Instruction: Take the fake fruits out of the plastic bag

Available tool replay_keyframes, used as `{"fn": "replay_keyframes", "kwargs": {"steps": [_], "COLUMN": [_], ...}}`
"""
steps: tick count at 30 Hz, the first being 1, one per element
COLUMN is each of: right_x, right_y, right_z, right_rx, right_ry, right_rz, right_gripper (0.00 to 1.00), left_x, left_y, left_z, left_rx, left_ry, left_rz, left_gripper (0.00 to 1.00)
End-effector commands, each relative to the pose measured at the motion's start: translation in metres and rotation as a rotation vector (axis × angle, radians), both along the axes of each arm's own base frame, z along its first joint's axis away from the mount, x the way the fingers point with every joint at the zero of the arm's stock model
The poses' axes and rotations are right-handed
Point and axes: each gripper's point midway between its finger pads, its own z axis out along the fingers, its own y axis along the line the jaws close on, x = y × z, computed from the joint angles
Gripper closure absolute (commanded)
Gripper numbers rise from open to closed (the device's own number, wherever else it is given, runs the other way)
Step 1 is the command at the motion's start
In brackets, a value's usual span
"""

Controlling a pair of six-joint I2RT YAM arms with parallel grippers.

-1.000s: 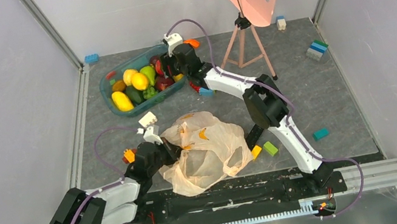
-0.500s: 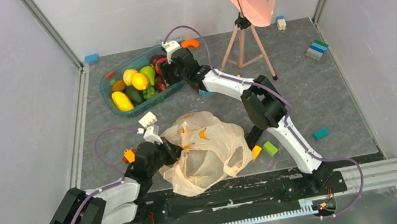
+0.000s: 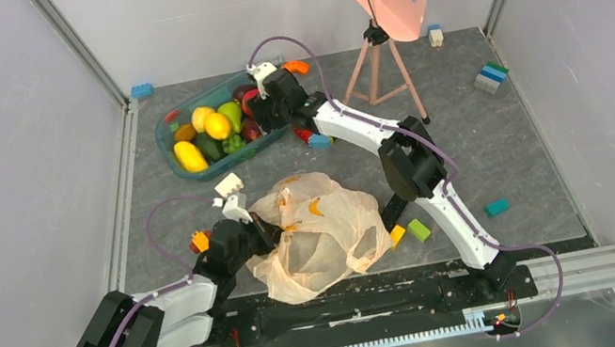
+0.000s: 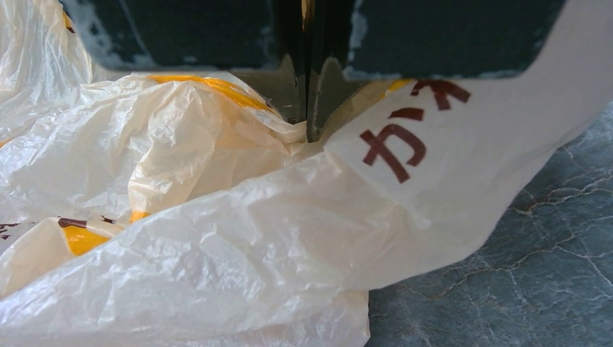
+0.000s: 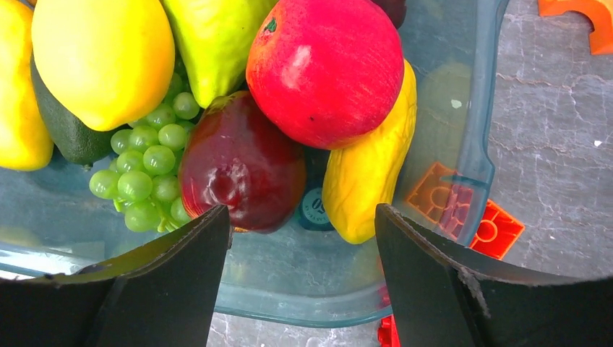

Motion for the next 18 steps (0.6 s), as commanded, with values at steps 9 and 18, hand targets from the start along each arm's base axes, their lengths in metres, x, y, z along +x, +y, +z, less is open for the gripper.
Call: {"fn": "replay_keyframes", "kwargs": {"steps": [9, 18], "right_x": [-0.029, -0.060], "right_y": [-0.052, -0.066], "right_z": [-0.022, -0.004], "right_rx": [-0.176, -0.187], "right_ry": [0.173, 0.180], "right_rz": [-0.017, 0.027], "right_gripper": [0.24, 0.23], "left_x": [0.011, 0.010], "left_y": [-0.006, -0.006], "left_z": [0.015, 0.016], "left_rx": [-0.025, -0.028], "left_ry": [-0.048, -0.048], "left_rz": [-0.003, -0.006], "left_gripper": [0.98, 0.98]}}
